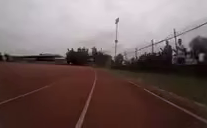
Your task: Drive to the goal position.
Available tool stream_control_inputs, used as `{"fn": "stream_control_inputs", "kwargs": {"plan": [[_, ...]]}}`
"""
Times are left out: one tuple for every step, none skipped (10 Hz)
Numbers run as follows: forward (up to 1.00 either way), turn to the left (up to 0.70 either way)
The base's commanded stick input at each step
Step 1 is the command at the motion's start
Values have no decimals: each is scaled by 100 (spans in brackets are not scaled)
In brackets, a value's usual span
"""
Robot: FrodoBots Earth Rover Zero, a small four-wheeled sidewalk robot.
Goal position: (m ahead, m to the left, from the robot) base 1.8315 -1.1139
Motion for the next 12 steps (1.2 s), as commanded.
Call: {"fn": "stream_control_inputs", "kwargs": {"plan": [[70,0],[70,0],[70,0],[70,0],[70,0],[70,0],[70,0],[70,0],[70,0],[70,0],[70,0],[70,0]]}}
